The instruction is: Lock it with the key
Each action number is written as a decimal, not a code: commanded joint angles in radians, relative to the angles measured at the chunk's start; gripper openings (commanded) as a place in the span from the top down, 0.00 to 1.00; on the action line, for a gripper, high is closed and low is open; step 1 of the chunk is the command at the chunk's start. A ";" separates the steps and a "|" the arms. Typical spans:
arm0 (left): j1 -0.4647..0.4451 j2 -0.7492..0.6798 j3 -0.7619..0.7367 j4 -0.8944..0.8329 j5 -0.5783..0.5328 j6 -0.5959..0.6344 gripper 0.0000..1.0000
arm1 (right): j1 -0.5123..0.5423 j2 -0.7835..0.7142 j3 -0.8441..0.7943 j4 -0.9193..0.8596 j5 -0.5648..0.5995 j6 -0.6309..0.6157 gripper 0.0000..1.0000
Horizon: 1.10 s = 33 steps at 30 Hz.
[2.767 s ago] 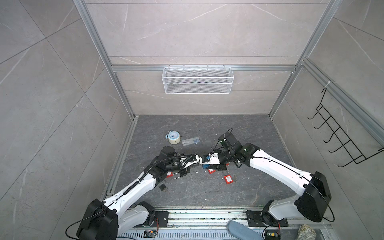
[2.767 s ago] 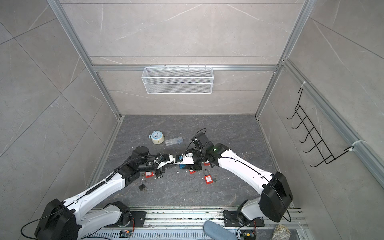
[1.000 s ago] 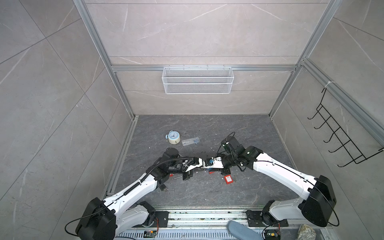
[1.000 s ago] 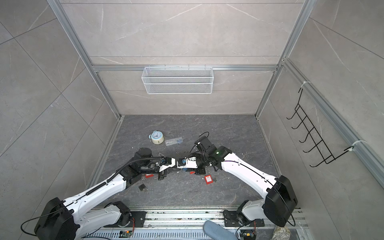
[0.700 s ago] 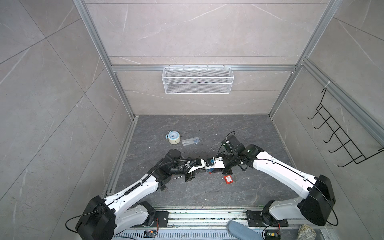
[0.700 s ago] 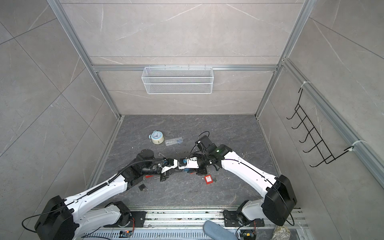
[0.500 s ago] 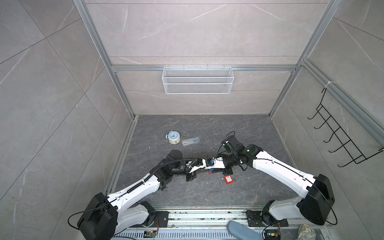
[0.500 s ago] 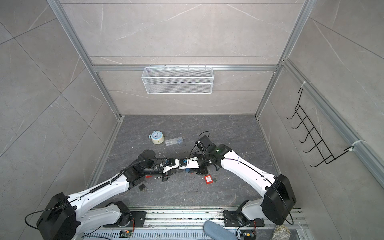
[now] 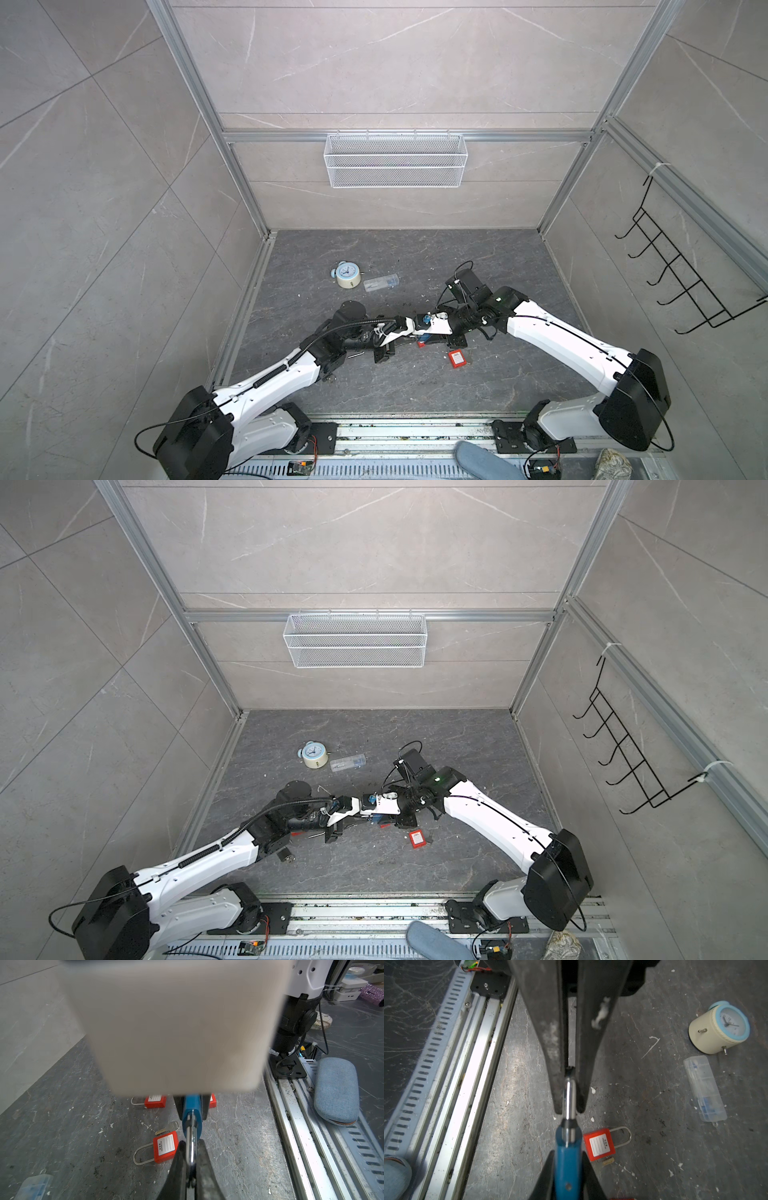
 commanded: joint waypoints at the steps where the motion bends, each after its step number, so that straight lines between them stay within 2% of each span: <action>1: -0.015 -0.053 0.063 -0.047 -0.038 0.066 0.96 | -0.011 -0.012 0.010 0.049 -0.120 0.011 0.93; 6: -0.015 -0.093 0.078 -0.113 -0.079 0.077 0.76 | -0.019 0.003 0.022 0.007 -0.119 -0.003 0.93; 13: -0.014 -0.144 0.097 -0.234 -0.104 0.099 0.69 | -0.023 0.016 0.030 -0.002 -0.120 0.005 0.93; 24: -0.014 -0.100 0.112 -0.239 -0.088 0.092 0.72 | -0.022 0.025 0.050 -0.019 -0.130 -0.003 0.93; 30: -0.013 -0.074 0.121 -0.223 -0.073 0.093 0.88 | -0.022 0.012 0.046 -0.021 -0.127 -0.002 0.93; 33: -0.014 -0.073 0.125 -0.213 -0.055 0.084 0.90 | -0.022 0.012 0.044 -0.022 -0.114 -0.005 0.93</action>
